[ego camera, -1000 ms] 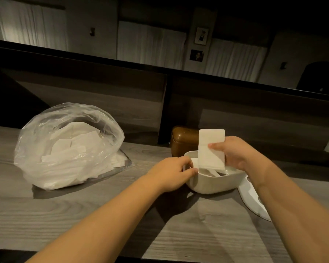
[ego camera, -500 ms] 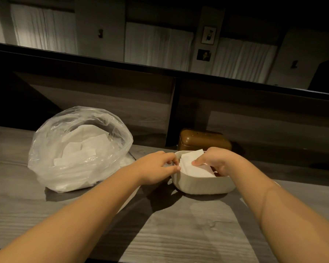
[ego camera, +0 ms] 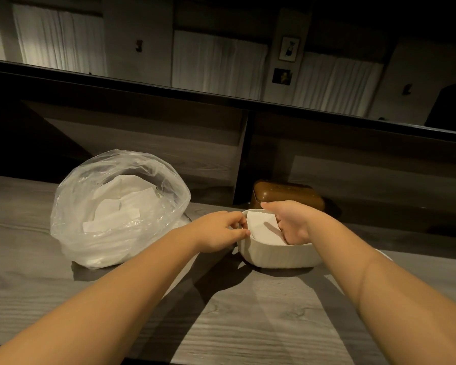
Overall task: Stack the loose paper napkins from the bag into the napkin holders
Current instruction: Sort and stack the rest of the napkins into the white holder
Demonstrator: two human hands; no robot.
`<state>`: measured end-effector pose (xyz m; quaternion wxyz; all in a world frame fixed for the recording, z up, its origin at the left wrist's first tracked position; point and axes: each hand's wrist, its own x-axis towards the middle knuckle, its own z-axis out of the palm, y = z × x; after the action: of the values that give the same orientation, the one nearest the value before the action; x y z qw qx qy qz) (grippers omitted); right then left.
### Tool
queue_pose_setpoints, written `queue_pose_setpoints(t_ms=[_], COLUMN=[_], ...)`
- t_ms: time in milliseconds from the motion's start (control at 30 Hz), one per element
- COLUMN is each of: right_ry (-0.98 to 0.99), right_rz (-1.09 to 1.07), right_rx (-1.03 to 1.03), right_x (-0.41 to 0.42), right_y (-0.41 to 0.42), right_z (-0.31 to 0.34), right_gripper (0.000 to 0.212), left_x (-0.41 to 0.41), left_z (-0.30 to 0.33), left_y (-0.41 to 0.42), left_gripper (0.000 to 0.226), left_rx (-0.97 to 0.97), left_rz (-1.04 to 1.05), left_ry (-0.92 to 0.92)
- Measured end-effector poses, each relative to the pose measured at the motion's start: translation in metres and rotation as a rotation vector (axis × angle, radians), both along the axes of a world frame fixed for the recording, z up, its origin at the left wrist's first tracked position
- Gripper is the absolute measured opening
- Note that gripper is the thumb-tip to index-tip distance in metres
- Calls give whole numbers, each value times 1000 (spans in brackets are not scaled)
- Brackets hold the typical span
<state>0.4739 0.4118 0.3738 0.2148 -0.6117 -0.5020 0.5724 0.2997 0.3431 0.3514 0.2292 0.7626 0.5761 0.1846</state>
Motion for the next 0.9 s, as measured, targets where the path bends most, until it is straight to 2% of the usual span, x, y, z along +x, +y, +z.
queue_pose_setpoints(t_ms=[133,167,200,267,300,367,400,500,567,667,767,833,900], right_ry=[67,23,-80,-359,-423,-425,-413,-417,-415,-485,-579,-636,-680], right_rz=[-17,-23,-23,-26,-20,40,94,252,297,435,611,722,827], right_rx=[-9,33,125,450,639,854,888,878,891,976,1094,1118,1108], right_x=[0,-3,-7,-14,-19,-32,-43,-81,-103,-134,-163,-181,-197], right_y=[-7,-12,-16,-20,-22,-26,-32,-48,-53,-58,-62,-63,-61], right_z=[8,12,15,20,23,28,31,36,37,39,37,32,26], right_gripper=[77,73,68,50,39,16,15,33,33,15,9,20,29], left_x=[-7,-8,-8,-8,-9,-13,-17,-35,-56,-105,-154,-176,-191], left_z=[3,4,6,11,14,22,26,38,41,40,36,31,22], left_y=[-1,-2,-4,-7,-8,-10,-12,-19,-27,-41,-56,-66,-73], left_gripper=[31,35,39,38,30,13,9,11,8,4,22,34,40], left_rx=[-19,-12,7,82,130,221,254,315,355,440,379,244,217], left_rz=[9,9,15,55,87,152,179,255,319,444,586,641,656], left_ry=[-17,-23,-32,-72,-102,-162,-181,-165,-95,59,395,572,605])
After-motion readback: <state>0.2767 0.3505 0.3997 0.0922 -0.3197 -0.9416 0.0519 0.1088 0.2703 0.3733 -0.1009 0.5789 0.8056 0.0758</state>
